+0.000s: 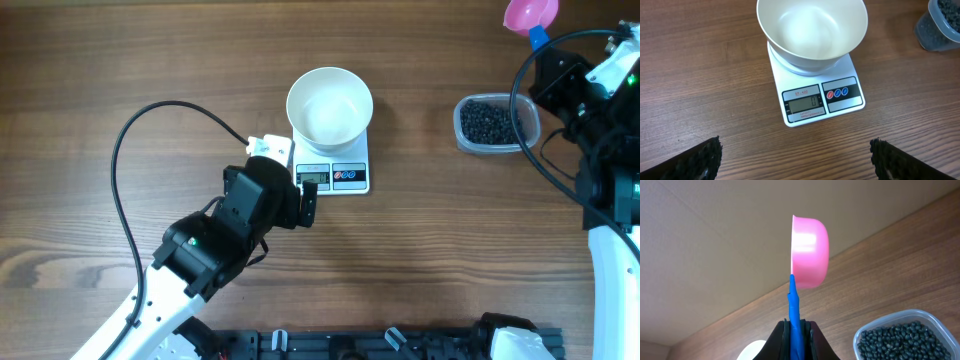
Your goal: Scoop item into bowl and weigh 150g on scale
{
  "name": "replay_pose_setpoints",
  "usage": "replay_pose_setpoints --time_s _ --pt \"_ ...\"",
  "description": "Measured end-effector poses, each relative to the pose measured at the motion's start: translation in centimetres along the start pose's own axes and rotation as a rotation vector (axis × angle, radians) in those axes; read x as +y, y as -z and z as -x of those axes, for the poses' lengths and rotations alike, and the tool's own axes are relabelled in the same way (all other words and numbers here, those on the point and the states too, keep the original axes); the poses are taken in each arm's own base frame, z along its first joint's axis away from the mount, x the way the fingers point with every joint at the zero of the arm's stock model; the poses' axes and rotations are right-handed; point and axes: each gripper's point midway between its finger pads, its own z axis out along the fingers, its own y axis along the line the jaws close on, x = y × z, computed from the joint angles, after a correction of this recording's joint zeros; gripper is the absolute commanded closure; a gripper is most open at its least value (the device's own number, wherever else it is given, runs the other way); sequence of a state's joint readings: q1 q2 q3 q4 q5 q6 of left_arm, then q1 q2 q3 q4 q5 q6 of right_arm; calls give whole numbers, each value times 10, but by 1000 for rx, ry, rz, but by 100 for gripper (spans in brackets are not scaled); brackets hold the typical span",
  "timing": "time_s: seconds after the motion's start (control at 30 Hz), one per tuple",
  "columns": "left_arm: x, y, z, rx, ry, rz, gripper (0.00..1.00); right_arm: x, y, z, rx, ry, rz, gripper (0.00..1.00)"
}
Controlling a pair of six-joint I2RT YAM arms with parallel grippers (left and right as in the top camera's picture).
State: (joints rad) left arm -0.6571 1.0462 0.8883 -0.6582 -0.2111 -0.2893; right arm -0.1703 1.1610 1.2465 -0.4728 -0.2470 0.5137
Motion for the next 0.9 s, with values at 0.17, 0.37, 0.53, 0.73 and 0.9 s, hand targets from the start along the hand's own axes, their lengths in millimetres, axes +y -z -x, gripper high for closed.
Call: replay_pose_setpoints --time_s 0.17,0.37,0.53,0.73,0.9 --pt "-1 0 2 -8 2 -3 0 0 0 0 0 0 0 96" --pt "-1 0 2 -9 2 -3 0 0 0 0 0 24 -1 96" --pt "-1 0 2 -9 2 -3 0 -2 0 1 -5 29 -11 96" --pt "-1 0 2 -9 2 -3 0 -3 0 1 -7 29 -19 96" --pt "-4 0 1 -3 1 -22 0 -4 0 1 -8 47 -22 96"
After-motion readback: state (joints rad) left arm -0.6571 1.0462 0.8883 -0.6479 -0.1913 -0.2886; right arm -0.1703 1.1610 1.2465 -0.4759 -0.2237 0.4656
